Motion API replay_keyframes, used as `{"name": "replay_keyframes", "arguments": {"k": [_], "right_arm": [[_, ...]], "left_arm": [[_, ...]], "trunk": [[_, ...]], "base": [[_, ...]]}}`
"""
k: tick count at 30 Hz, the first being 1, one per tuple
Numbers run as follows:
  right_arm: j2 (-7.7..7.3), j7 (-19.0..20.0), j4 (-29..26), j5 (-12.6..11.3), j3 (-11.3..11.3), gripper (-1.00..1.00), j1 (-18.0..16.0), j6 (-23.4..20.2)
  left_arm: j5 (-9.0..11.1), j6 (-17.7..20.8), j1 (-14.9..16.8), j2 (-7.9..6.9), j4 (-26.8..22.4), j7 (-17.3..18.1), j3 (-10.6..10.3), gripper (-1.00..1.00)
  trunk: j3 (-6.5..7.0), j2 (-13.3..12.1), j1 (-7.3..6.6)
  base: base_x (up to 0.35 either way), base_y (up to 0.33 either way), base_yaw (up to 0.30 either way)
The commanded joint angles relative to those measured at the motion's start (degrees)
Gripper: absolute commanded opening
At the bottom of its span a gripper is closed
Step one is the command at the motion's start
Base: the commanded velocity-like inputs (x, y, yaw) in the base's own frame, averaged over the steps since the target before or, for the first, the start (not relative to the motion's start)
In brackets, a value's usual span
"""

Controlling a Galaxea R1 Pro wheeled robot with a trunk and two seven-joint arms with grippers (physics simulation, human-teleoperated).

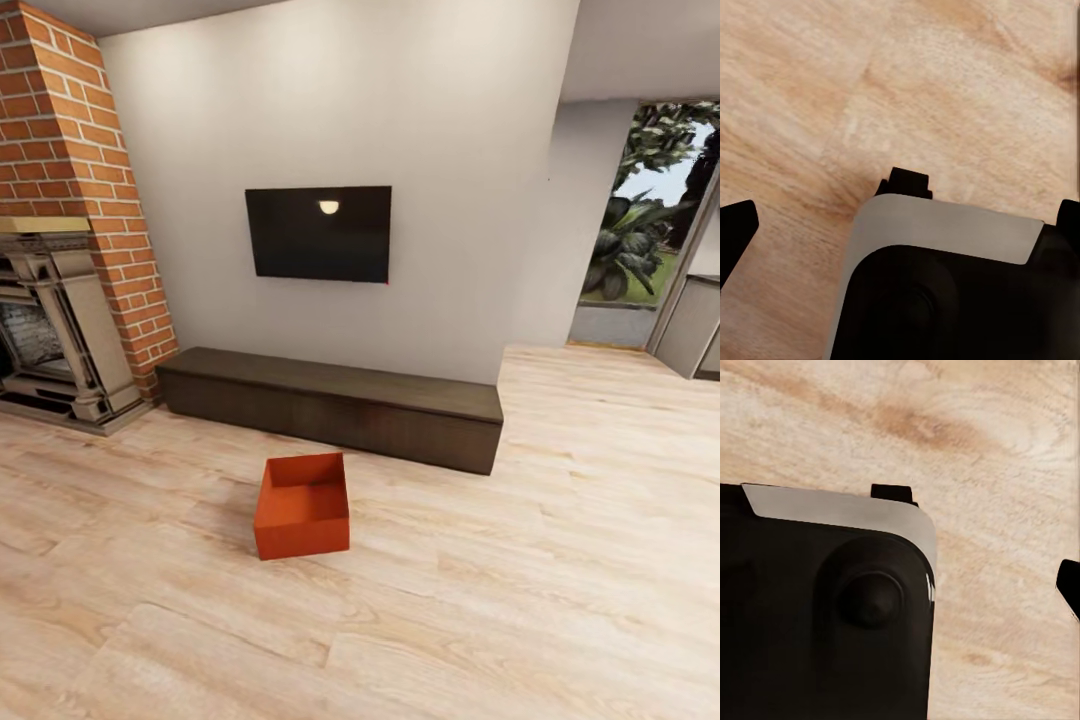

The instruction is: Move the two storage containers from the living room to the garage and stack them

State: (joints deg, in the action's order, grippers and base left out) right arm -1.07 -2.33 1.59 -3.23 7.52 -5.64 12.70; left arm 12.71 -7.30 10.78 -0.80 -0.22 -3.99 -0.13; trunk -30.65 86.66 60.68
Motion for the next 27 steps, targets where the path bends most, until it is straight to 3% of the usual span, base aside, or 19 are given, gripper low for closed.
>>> {"name": "replay_keyframes", "arguments": {"k": [1,12,27], "right_arm": [[0.01,-0.1,0.2,-0.3,0.5,1.0,-0.1,0.3],[0.01,-0.1,0.2,-0.3,0.5,1.0,-0.1,0.3],[0.01,-0.1,0.2,-0.3,0.5,1.0,-0.1,0.3]], "left_arm": [[0.3,-0.2,0.0,0.01,0.0,-0.1,0.0,1.0],[0.3,-0.3,0.0,0.01,0.0,-0.1,0.0,1.0],[0.3,-0.4,0.0,0.01,0.0,-0.1,0.0,1.0]], "trunk": [[-0.06,0.0,0.03],[-0.06,0.0,0.03],[-0.06,0.0,0.03]], "base": [[0.319,0.0,0.0],[0.288,0.0,0.0],[0.024,0.0,0.0]]}}
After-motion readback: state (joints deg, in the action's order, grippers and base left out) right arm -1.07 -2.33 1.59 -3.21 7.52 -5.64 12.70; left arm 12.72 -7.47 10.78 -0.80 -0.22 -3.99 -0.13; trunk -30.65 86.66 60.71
